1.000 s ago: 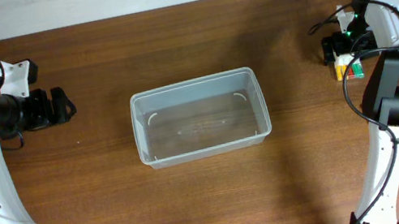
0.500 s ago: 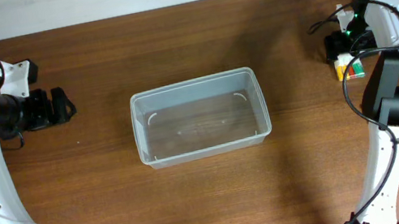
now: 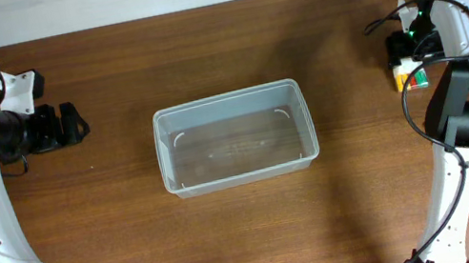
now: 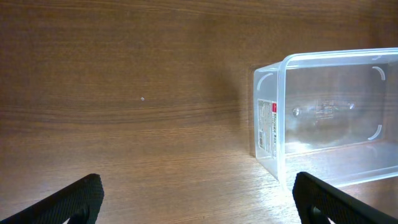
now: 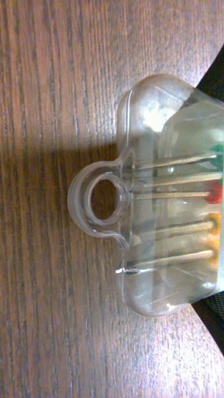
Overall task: Pack container
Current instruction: 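Lower and close the right gripper on the blister pack's top, then carry the blister pack left and lower it into the container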
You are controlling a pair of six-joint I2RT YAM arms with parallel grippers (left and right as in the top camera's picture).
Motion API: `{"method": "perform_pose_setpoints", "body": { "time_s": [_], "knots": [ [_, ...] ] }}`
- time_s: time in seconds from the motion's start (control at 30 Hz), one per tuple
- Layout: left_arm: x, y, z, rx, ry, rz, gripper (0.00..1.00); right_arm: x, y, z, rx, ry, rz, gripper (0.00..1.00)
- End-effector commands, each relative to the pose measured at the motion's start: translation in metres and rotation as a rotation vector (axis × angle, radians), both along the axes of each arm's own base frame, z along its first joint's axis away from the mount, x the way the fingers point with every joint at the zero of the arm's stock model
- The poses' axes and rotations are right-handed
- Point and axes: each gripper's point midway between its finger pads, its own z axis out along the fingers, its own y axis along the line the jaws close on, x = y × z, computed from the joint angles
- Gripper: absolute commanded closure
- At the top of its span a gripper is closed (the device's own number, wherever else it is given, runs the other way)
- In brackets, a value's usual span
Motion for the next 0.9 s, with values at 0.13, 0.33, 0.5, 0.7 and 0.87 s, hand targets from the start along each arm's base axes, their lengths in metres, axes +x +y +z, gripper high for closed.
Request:
{"method": "perform_pose_setpoints", "body": {
  "time_s": [0.13,0.33,0.5,0.7,0.87],
  "knots": [
    [0.003,-0.001,0.006,-0.016,-0.017,0.009,0.01,0.011,-0.002,0.021,-0.021,-0.041,-0.003,0.32],
    [0.003,0.000,0.006,-0.016,-0.017,0.009,0.01,0.013,0.000,0.043,-0.027,-0.063,0.001,0.36],
    [0.005,0.000,0.006,-0.014,-0.025,0.009,0.01,0.021,0.009,0.076,-0.037,-0.115,0.021,0.36],
    [0.006,0.000,0.007,-0.013,-0.027,0.009,0.01,0.030,0.053,0.133,-0.014,-0.206,0.145,0.35],
    [0.006,0.000,0.006,-0.013,-0.027,0.009,0.01,0.027,0.107,0.176,-0.010,-0.272,0.296,0.35]
  ]
}}
